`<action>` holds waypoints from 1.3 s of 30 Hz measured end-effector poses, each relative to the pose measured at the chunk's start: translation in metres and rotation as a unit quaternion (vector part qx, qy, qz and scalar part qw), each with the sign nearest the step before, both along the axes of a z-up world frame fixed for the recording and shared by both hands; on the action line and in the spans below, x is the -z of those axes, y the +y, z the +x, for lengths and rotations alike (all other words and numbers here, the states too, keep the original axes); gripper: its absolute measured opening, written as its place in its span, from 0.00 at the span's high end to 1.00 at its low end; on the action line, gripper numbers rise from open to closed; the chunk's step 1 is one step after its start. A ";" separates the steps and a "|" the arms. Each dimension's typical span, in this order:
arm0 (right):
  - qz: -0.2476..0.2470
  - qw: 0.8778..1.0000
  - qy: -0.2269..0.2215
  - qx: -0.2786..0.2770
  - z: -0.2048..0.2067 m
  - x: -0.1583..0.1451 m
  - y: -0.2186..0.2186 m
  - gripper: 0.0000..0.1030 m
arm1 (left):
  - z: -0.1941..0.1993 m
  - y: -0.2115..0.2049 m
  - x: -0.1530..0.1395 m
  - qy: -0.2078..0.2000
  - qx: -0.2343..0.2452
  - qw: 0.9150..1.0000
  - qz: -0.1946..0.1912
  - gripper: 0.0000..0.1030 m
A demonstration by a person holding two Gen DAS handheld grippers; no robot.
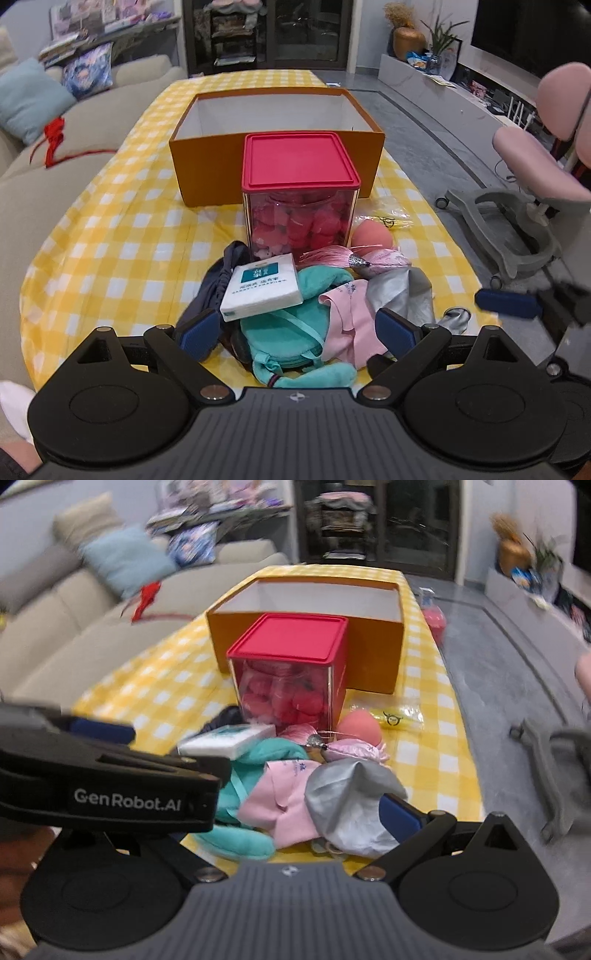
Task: Organize soft objects
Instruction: 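Reach the right gripper into the pile and grasp the grey fabric piece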
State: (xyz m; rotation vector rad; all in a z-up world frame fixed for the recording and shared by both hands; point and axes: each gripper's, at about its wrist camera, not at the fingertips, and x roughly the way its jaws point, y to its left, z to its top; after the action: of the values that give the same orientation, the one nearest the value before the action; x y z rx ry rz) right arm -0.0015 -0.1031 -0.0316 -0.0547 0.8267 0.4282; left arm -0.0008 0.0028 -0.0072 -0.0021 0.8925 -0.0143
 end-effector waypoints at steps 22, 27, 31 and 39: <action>-0.016 0.995 0.097 -0.007 0.080 0.059 -0.035 0.33 | -0.003 0.021 0.016 0.024 -0.004 1.000 -0.015 0.00; 0.047 0.993 0.108 -0.017 0.085 0.057 -0.033 0.33 | -0.001 0.018 0.025 0.044 -0.004 0.999 0.001 0.00; 0.044 0.993 0.111 -0.008 0.089 0.058 -0.025 0.56 | -0.003 0.018 0.031 0.057 0.001 0.998 0.011 0.00; 0.017 0.995 0.095 0.016 0.087 0.058 -0.028 1.00 | -0.007 0.016 0.028 0.043 0.007 0.998 0.035 0.00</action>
State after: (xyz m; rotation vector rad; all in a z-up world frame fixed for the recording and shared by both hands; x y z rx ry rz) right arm 0.0854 -0.1313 -0.0893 0.0316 1.0069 0.4207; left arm -0.0074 0.0191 -0.0354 0.0700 0.9788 0.0034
